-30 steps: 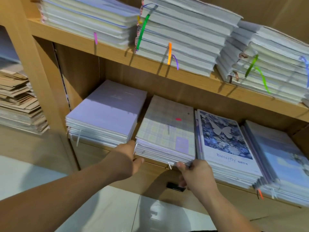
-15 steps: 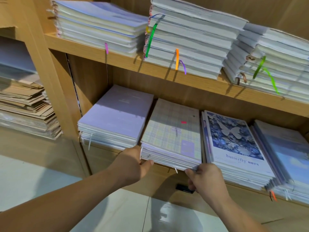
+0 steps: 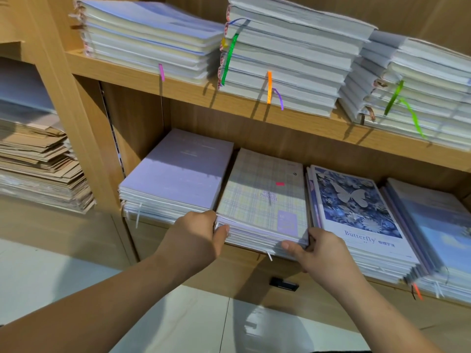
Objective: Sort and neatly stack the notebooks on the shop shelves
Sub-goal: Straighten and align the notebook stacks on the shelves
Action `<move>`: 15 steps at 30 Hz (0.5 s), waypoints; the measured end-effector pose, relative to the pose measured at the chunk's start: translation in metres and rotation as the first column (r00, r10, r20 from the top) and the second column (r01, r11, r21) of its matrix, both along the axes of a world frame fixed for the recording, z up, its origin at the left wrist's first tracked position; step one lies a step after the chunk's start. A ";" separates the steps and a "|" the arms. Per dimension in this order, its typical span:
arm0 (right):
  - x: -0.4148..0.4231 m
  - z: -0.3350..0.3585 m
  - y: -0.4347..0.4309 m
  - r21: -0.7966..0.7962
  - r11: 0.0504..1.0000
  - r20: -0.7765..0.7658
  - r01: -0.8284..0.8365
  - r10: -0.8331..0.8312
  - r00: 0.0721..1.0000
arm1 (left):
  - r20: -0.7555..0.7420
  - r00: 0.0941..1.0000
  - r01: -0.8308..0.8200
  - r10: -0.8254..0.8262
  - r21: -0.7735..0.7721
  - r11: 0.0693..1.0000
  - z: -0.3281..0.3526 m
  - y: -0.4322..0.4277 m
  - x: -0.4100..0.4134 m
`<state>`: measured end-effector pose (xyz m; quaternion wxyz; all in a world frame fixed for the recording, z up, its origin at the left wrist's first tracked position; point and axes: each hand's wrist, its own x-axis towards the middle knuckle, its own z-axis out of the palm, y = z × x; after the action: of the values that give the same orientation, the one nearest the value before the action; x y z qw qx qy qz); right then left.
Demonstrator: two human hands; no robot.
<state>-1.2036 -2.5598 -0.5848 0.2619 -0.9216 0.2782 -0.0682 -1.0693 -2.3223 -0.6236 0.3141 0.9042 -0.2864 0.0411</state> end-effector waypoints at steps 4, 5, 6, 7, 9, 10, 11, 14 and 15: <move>0.001 -0.001 0.000 0.004 1.000 -0.024 -0.010 0.010 1.000 | 0.102 0.994 0.022 -0.029 0.074 0.997 0.007 0.002 0.000; 0.001 -0.001 -0.001 -0.003 1.000 -0.036 -0.013 0.013 0.999 | 0.108 0.993 0.028 -0.039 0.094 0.995 0.008 0.002 0.001; 0.001 -0.001 -0.001 -0.008 1.000 -0.042 -0.013 0.013 0.999 | 0.114 0.992 0.036 -0.048 0.103 0.994 0.010 0.003 0.001; 0.001 -0.001 -0.001 -0.018 1.000 -0.039 -0.005 0.004 0.999 | 0.125 0.991 0.040 -0.052 0.098 0.994 0.011 0.004 0.002; 0.000 0.001 -0.002 -0.055 0.998 -0.024 0.017 -0.018 1.000 | 0.175 0.983 0.051 -0.058 0.049 0.998 0.015 0.006 0.004; 0.000 0.003 -0.001 -0.074 0.997 -0.020 0.021 -0.022 1.000 | 0.209 0.976 0.059 -0.063 0.023 0.998 0.017 0.006 0.004; -0.001 0.003 -0.001 -0.082 0.997 -0.012 0.014 -0.015 1.000 | 0.238 0.969 0.066 -0.069 0.021 0.998 0.019 0.006 0.004; -0.002 0.007 0.000 -0.120 0.993 -0.013 0.006 -0.008 1.000 | 0.225 0.971 0.053 -0.081 0.128 0.990 0.017 0.001 0.001; -0.002 0.008 0.000 -0.137 0.991 -0.005 0.002 -0.003 1.000 | 0.196 0.977 0.050 -0.083 0.167 0.985 0.014 0.001 0.002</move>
<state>-1.2060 -2.5595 -0.5770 0.1975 -0.9372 0.2747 -0.0852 -1.0671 -2.3217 -0.6095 0.2106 0.9076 -0.3493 0.0990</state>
